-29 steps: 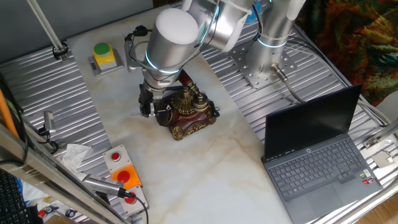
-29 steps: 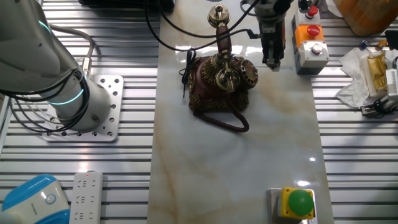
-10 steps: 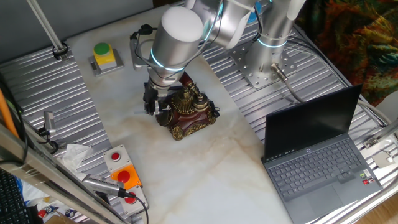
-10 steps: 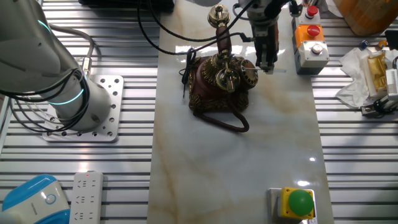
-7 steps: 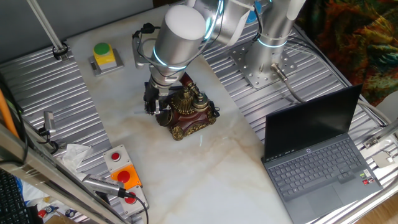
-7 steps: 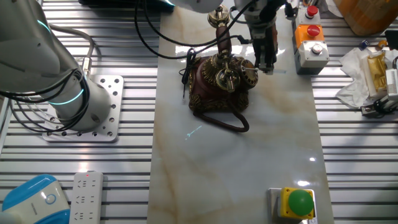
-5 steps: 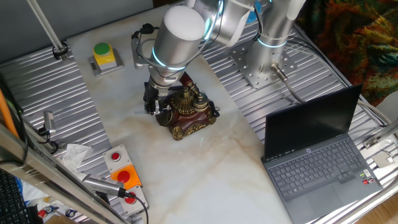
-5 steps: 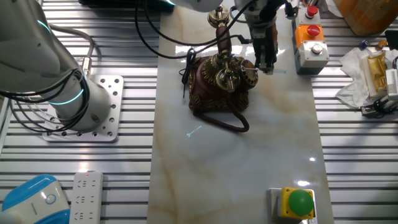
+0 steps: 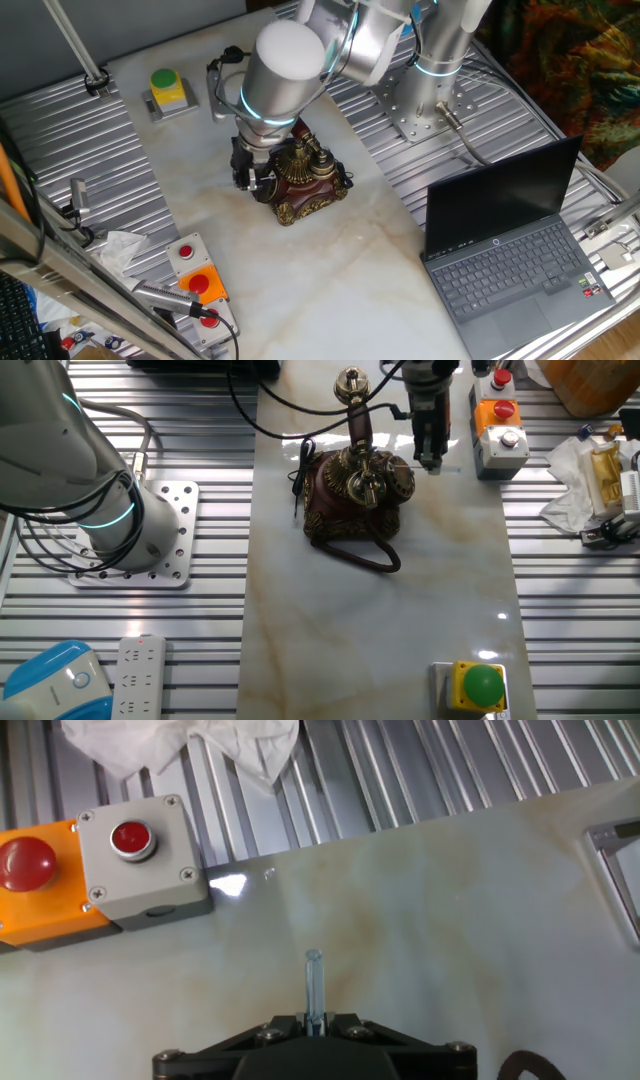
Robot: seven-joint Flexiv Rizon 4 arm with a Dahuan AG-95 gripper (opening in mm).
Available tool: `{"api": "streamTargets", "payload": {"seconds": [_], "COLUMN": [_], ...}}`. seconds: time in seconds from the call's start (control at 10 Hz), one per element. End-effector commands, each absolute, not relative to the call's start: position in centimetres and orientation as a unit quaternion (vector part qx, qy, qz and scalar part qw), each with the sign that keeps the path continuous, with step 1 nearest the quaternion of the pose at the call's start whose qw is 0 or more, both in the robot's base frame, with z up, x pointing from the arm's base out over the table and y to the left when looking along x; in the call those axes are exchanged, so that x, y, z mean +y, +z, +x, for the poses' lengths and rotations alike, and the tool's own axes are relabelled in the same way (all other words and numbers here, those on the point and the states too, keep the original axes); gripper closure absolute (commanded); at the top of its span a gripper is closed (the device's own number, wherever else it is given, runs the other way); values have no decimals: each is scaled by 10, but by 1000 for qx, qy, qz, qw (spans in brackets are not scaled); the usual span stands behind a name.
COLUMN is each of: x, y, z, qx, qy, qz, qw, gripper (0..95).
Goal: Dial a number on an old rotary phone
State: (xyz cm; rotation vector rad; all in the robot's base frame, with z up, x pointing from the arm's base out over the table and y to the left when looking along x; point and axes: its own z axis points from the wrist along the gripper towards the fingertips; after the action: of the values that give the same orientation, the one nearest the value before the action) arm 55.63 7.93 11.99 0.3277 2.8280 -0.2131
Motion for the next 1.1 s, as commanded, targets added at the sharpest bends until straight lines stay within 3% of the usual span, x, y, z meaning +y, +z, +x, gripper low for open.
{"api": "streamTargets", "payload": {"seconds": [0.1, 1.1], "x": [79, 86], "y": [118, 121], "z": [556, 568], "qx": [978, 979], "qy": [-86, -82], "qz": [111, 112], "qw": [155, 151], "gripper": [950, 950]}}
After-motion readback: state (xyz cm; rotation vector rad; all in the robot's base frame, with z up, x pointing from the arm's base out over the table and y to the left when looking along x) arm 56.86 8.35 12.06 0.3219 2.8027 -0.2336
